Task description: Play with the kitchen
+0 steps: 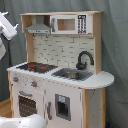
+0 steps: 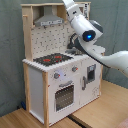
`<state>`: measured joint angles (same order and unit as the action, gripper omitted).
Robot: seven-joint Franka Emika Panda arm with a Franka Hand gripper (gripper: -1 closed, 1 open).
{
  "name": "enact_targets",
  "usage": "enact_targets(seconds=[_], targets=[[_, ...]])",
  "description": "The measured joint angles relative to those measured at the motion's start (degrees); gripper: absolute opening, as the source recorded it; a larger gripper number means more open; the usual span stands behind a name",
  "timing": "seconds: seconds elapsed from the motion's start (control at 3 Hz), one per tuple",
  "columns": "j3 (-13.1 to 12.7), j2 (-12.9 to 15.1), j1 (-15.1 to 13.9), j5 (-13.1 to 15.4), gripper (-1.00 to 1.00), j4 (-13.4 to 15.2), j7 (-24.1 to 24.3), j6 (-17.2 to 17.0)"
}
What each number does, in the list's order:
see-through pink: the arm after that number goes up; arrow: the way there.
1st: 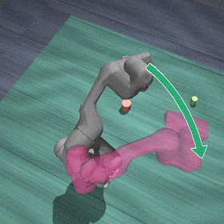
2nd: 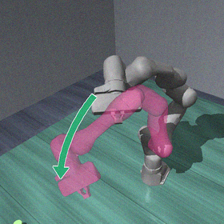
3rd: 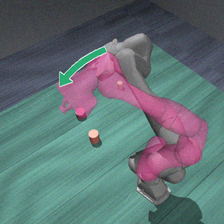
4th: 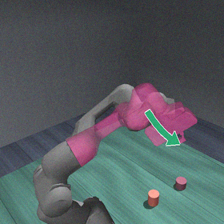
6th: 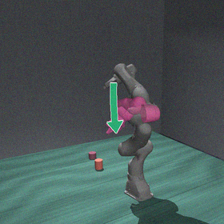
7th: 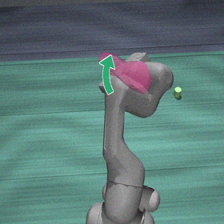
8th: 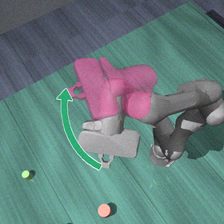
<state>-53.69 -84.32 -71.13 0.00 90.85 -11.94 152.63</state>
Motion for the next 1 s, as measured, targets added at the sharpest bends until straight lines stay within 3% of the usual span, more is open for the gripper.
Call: enact_targets(seconds=[1.0], targets=[[-0.3, 0.0, -6.2, 0.1, 1.00, -8.9, 12.9, -15.2]])
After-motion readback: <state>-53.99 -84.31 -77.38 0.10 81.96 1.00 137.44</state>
